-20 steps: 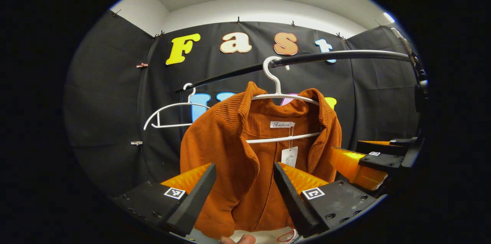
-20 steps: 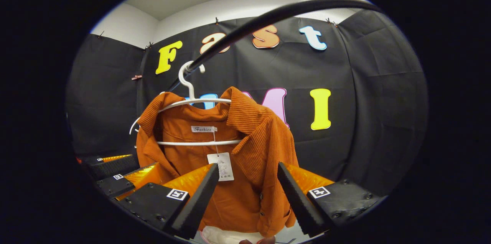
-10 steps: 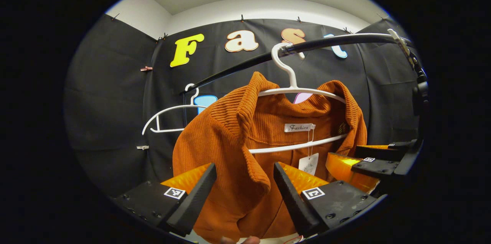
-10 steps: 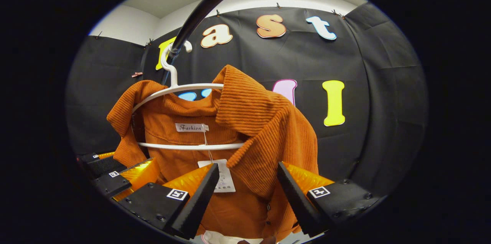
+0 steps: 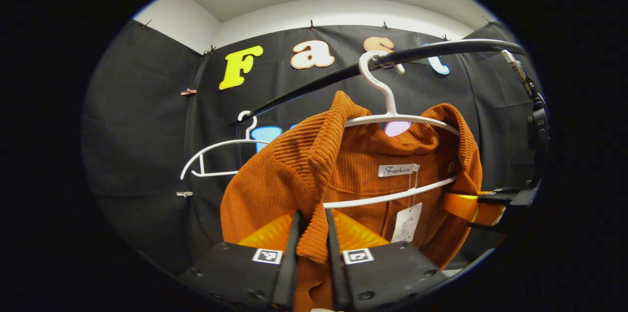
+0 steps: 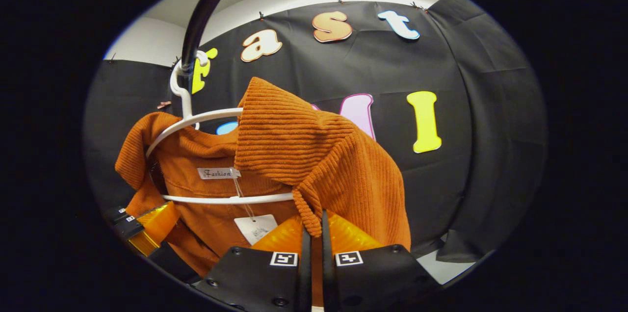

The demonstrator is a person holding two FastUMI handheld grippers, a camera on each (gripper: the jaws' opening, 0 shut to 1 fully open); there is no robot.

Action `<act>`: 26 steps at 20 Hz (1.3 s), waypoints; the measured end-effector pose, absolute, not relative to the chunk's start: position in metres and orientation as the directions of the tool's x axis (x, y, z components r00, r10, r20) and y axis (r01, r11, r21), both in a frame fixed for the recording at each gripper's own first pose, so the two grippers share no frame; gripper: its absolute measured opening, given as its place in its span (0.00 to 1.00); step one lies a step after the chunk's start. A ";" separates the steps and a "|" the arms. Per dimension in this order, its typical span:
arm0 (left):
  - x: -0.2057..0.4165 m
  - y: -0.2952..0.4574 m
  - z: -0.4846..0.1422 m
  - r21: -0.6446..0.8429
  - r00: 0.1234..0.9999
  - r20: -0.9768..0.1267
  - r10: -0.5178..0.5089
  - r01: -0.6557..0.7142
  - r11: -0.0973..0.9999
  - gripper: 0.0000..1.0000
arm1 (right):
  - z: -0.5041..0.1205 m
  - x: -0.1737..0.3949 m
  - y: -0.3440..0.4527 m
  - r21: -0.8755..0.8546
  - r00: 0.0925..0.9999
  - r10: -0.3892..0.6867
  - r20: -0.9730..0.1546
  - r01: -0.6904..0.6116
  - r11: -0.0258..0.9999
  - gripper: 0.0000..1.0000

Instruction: Grasp the clothes on the hanger with both hands and then place them into the laundry hamper below.

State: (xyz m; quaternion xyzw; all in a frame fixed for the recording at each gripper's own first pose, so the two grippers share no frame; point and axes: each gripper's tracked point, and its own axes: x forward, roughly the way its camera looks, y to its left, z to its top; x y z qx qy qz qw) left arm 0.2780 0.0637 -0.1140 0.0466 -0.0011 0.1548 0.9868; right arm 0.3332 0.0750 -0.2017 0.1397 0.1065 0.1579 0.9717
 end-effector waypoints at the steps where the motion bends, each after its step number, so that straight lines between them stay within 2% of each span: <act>1: 0.279 0.063 -0.116 0.075 0.953 0.010 0.303 -0.303 0.950 0.10 | -0.203 0.333 0.078 0.315 0.916 0.365 -0.166 -0.302 0.900 0.13; 4: 0.281 0.059 -0.122 0.044 0.960 -0.029 0.278 -0.276 0.960 0.05 | -0.205 0.331 0.081 0.343 0.888 0.418 -0.192 -0.339 0.876 0.13; 5: 0.281 0.060 -0.122 0.038 0.962 -0.034 0.271 -0.270 0.962 0.07 | -0.209 0.331 0.075 0.348 0.890 0.404 -0.214 -0.317 0.882 0.13; 6: 0.281 0.059 -0.121 0.034 0.963 -0.037 0.266 -0.265 0.964 0.06 | -0.206 0.332 0.076 0.370 0.884 0.415 -0.215 -0.320 0.872 0.04; 9: 0.280 0.064 -0.122 0.062 0.960 -0.053 0.276 -0.273 0.960 0.06 | -0.207 0.329 0.082 0.387 0.853 0.462 -0.244 -0.350 0.853 0.04; 11: 0.279 0.064 -0.122 0.083 0.961 -0.072 0.268 -0.262 0.961 0.06 | -0.211 0.322 0.086 0.400 0.806 0.512 -0.299 -0.381 0.833 0.04; 13: 0.279 0.061 -0.128 0.084 0.959 -0.139 0.246 -0.236 0.968 0.05 | -0.216 0.317 0.081 0.436 0.744 0.547 -0.383 -0.377 0.817 0.05; 16: 0.277 0.061 -0.123 0.029 0.958 -0.217 0.189 -0.188 0.982 0.05 | -0.211 0.314 0.074 0.493 0.668 0.599 -0.441 -0.378 0.784 0.04; 20: 0.272 0.063 -0.117 -0.046 0.949 -0.292 0.117 -0.136 0.990 0.05 | -0.211 0.307 0.064 0.395 0.591 0.617 -0.520 -0.474 0.787 0.05; 22: 0.267 0.062 -0.104 -0.030 0.951 -0.299 0.085 -0.098 0.995 0.05 | -0.204 0.311 0.057 0.368 0.595 0.611 -0.521 -0.490 0.791 0.05; 26: 0.265 0.080 -0.082 -0.062 0.955 -0.292 0.057 -0.078 0.995 0.05 | -0.194 0.333 0.041 0.463 0.636 0.597 -0.489 -0.391 0.795 0.04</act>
